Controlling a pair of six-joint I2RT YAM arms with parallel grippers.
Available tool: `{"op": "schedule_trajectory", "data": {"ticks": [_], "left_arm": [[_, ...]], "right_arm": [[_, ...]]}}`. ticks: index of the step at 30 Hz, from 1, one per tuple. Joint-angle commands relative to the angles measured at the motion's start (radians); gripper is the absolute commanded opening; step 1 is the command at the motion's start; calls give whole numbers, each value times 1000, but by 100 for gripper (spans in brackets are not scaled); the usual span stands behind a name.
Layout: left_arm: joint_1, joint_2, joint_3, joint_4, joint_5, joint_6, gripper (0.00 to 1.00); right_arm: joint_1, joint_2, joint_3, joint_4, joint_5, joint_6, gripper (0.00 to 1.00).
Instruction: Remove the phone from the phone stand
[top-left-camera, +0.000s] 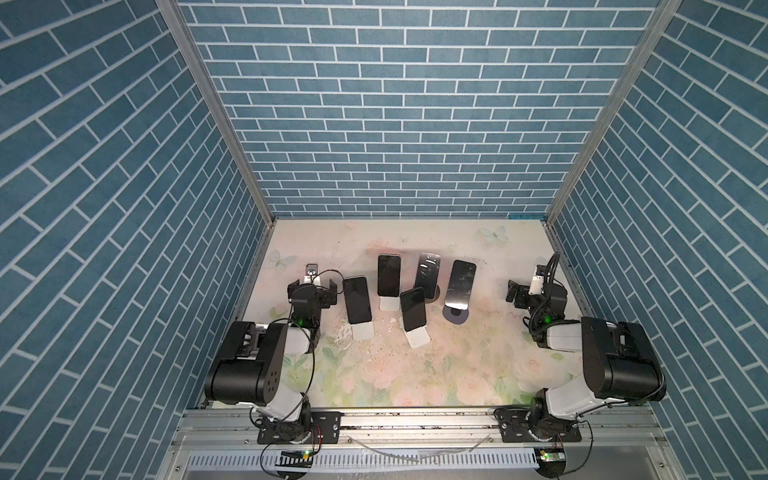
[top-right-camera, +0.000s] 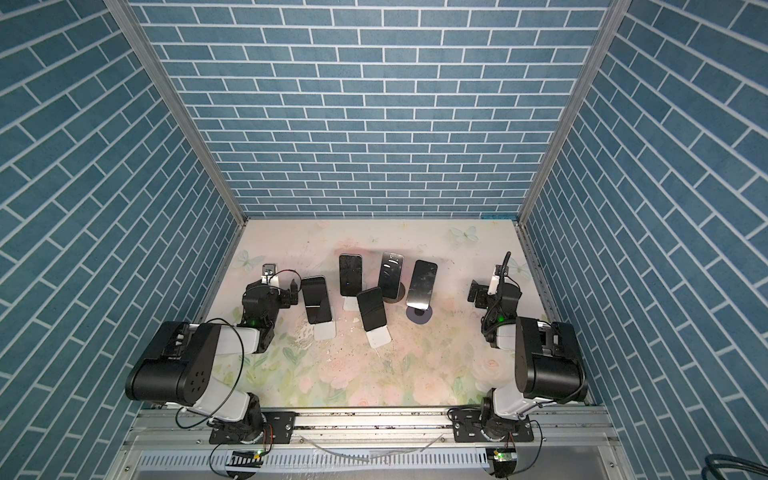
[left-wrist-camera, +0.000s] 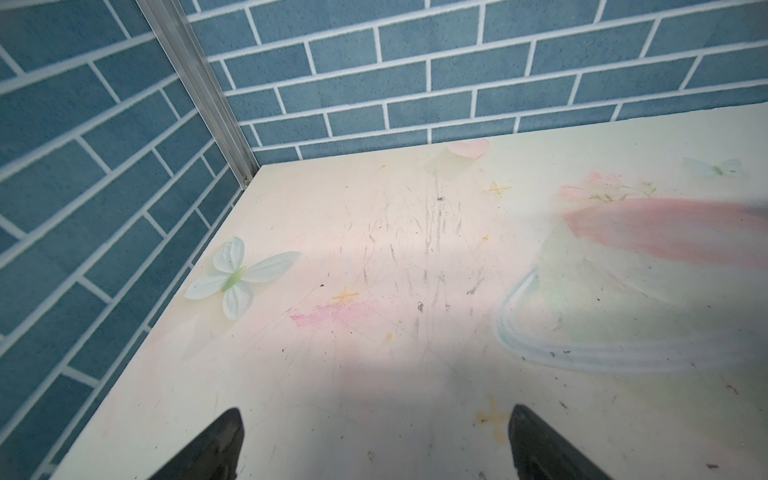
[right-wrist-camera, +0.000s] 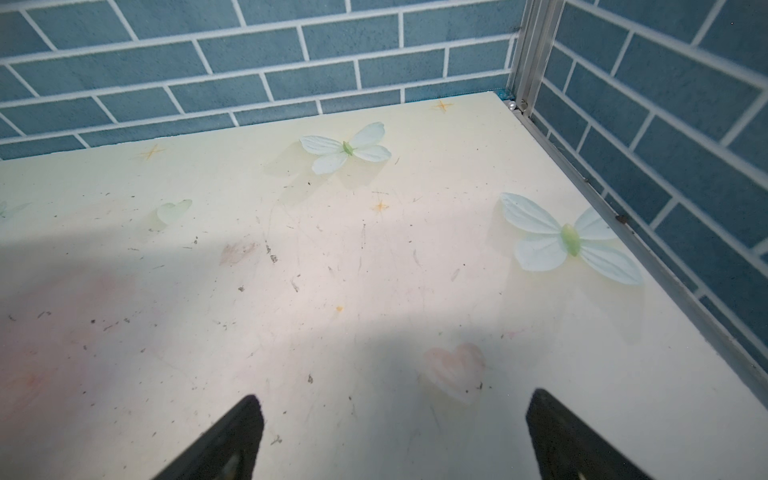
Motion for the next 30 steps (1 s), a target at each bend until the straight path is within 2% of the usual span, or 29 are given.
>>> {"op": "schedule_trajectory", "data": {"ticks": [1,18,20,23,26,30], "left_arm": [[5,1,9,-1,6,8,100],[6,-1,-2,16,14,11,100],[6,-14,-15,33,6,9,100],[6,-86,-37,10,-14,2,100],[6,-184,-29,-90,-68,-20,100],[6,-303,0,-232,-198,-79,100]], "right_arm": [[3,4,11,13,-9,-47,99],[3,-2,15,5,3,-44,99],[4,-26,32,-46,4,-44,97],[4,-102,104,-240,0,-44,96],[6,-163,174,-401,12,-30,94],[13,-228,224,-501,95,59,95]]}}
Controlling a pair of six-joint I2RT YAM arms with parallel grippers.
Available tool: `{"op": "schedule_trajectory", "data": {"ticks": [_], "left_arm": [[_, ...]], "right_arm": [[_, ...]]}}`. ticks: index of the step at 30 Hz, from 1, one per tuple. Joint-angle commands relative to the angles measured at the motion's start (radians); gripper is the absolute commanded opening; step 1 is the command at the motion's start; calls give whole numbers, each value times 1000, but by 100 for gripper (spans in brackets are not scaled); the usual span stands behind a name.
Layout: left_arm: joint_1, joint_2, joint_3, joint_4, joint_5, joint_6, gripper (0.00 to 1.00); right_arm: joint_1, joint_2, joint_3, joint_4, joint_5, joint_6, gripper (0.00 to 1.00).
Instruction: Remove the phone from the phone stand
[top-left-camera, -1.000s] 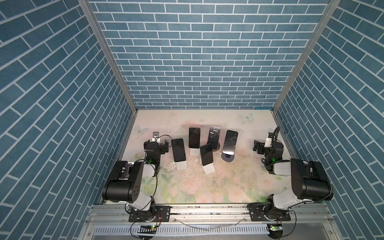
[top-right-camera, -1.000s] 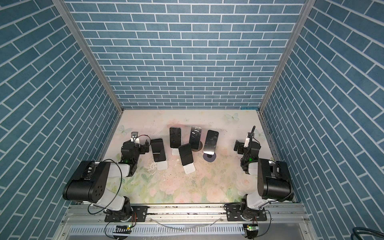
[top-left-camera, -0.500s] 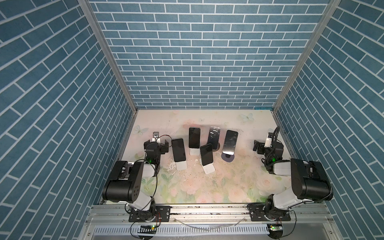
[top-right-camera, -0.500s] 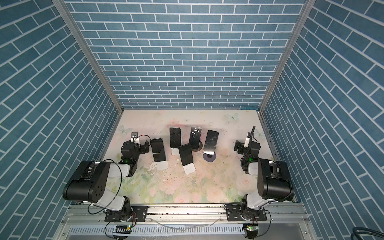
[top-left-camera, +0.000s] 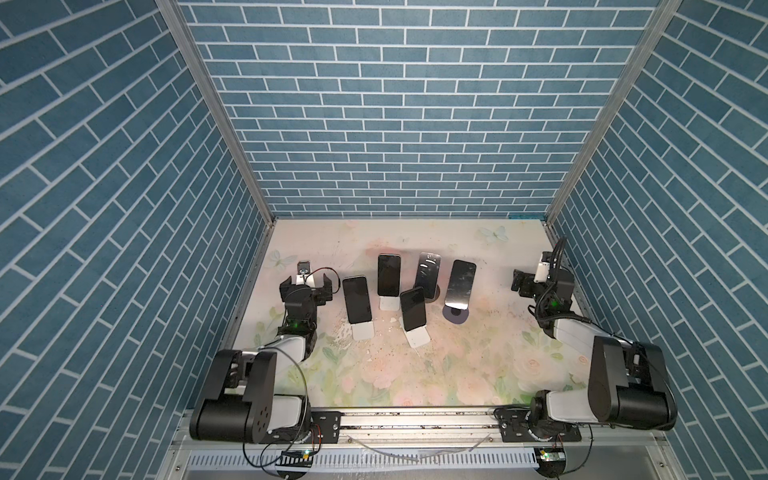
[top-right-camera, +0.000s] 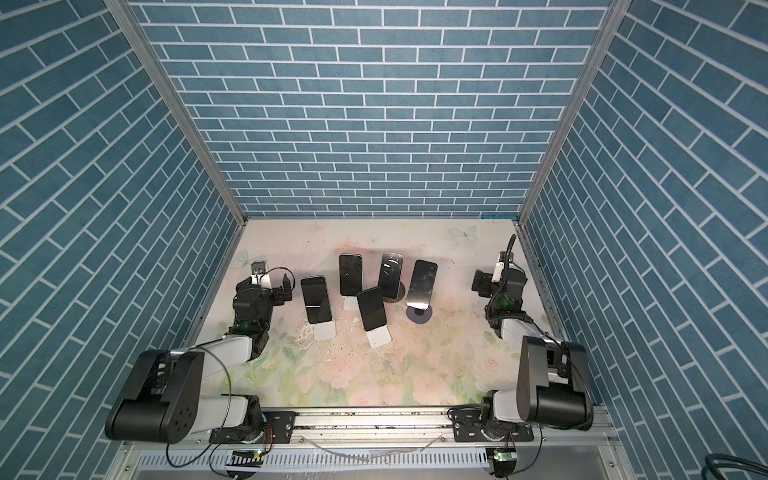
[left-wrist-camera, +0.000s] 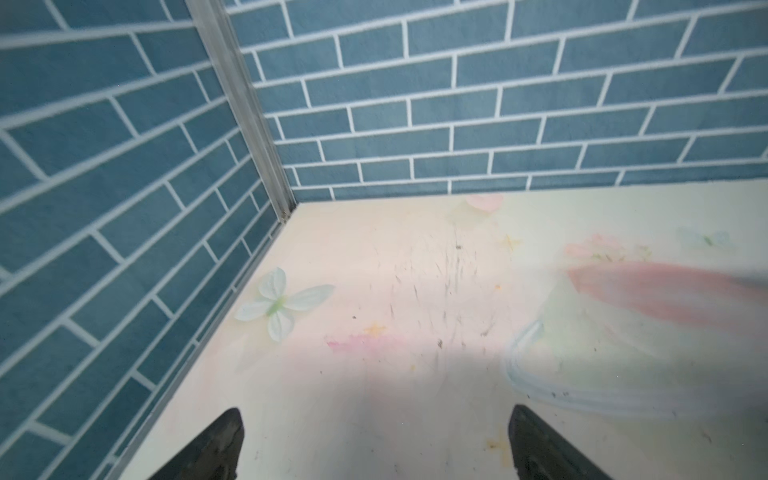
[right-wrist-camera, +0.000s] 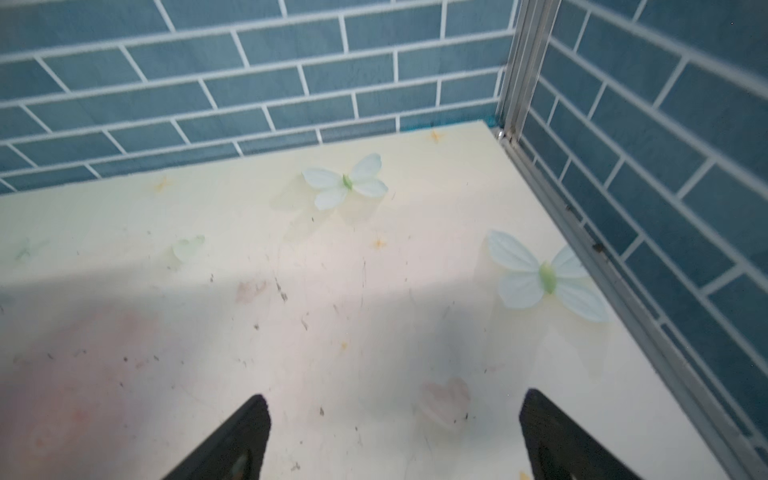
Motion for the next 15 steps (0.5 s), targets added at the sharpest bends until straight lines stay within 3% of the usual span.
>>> {"op": "schedule_trajectory", "data": {"ticks": [1,9,15], "left_arm": [[5,-85,31,-164,-129,-64,100],[4,-308,177,-660,-202,-294,100],[2,-398,255,-893,-129,-409,100]], "right_arm": [[12,-58,64,-170,82,68,95],[105,-118,272,-571,270,165,97],[183,-146,350,-719,227,170,97]]}}
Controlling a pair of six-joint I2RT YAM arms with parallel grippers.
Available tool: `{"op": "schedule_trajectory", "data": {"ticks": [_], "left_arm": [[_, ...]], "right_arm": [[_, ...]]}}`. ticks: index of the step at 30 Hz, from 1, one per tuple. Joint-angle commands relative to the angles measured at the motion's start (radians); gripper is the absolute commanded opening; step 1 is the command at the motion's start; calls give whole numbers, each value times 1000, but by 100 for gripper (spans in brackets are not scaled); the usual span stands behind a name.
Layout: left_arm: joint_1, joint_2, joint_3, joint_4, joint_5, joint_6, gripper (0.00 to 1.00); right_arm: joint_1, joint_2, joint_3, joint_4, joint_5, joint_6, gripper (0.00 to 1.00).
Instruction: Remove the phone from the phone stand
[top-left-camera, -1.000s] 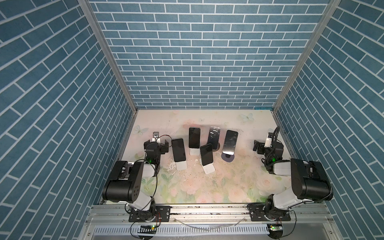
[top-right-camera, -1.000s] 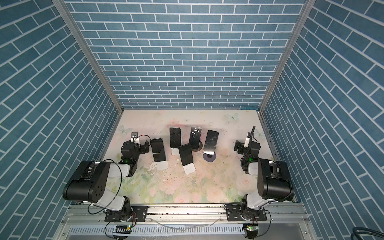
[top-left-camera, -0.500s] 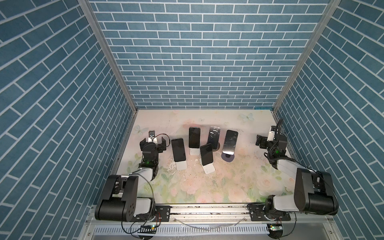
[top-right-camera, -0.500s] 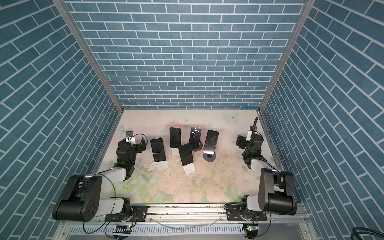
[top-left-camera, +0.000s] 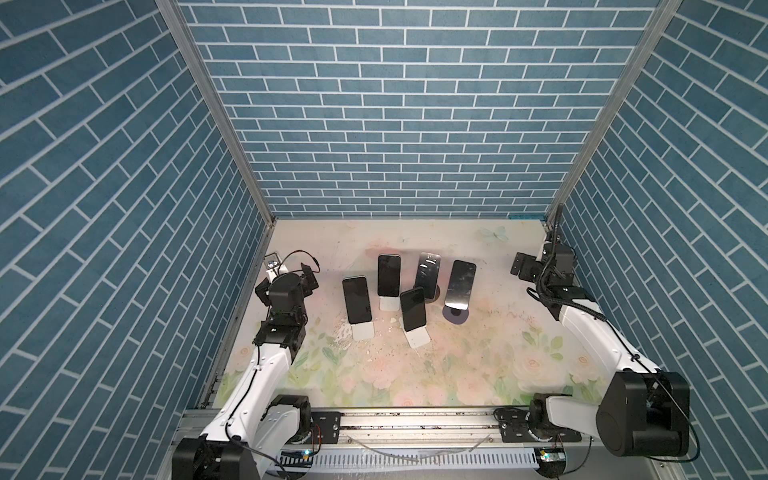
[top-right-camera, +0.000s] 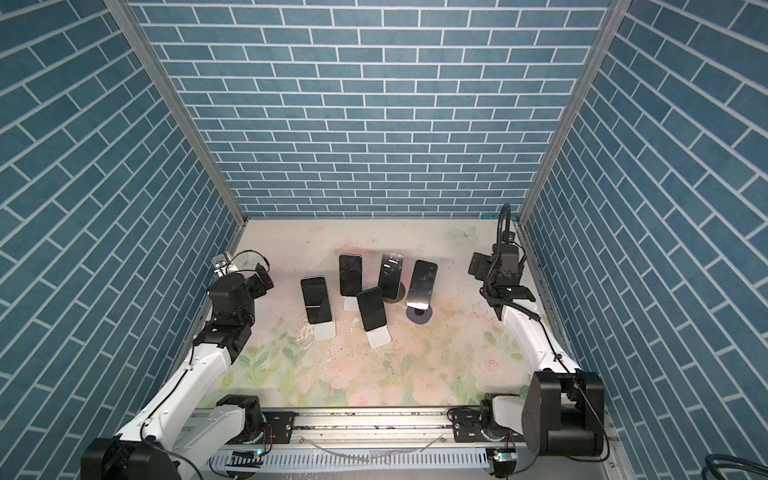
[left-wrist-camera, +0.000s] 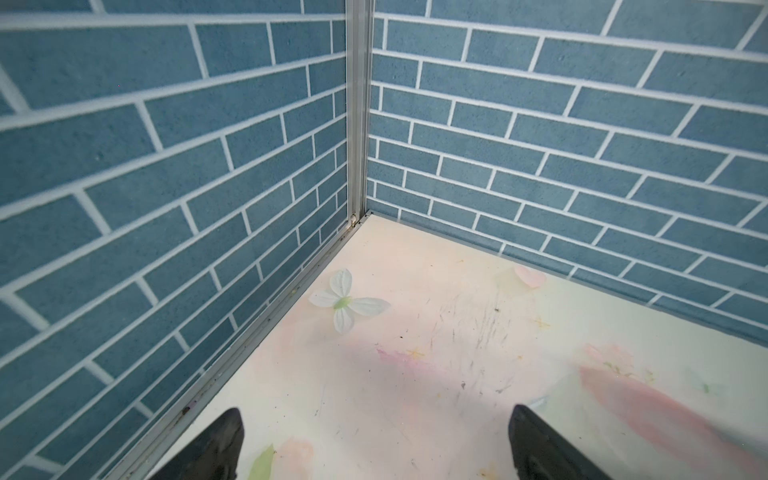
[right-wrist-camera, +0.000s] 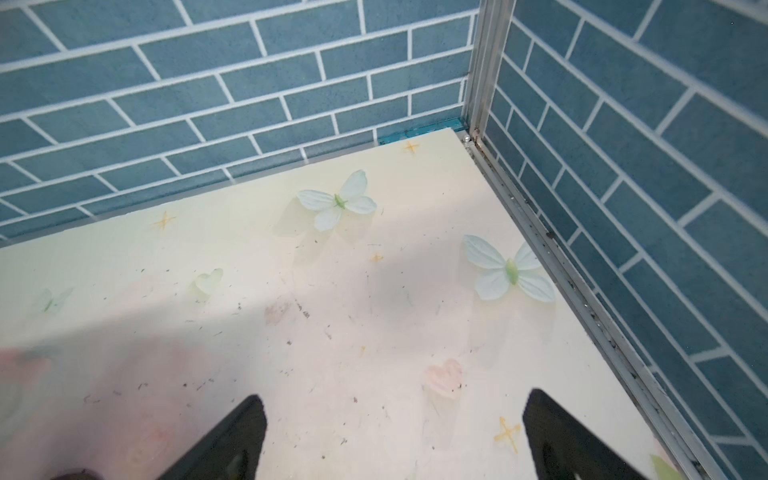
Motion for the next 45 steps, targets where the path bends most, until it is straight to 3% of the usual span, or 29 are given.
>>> {"op": "schedule_trajectory", "data": {"ticks": [1,10,15,19,26,36,45], "left_arm": [[1,-46,35,-229,34,-98,100],[-37,-173,56,-342,176,-178,100],[-170,-182,93,-368,120,-186,100],[-254,-160,128,-358,110,-194,99],[-401,-49,205,-291,87,-191,100],[-425,78,292,-244,275,-187,100],[-424,134,327,-236,339,-156,100]], "right_arm": [[35,-38,46,-152,-16,26,97],[117,-130,12,-183,-132,-12,96],[160,-148,26,-217,-144,18,96],[190,-131,58,-261,-60,112,95],[239,-65,127,-337,-31,230,90],[333,100,340,-500,-4,284,86],[405,265,500,-613,28,316,94]]}}
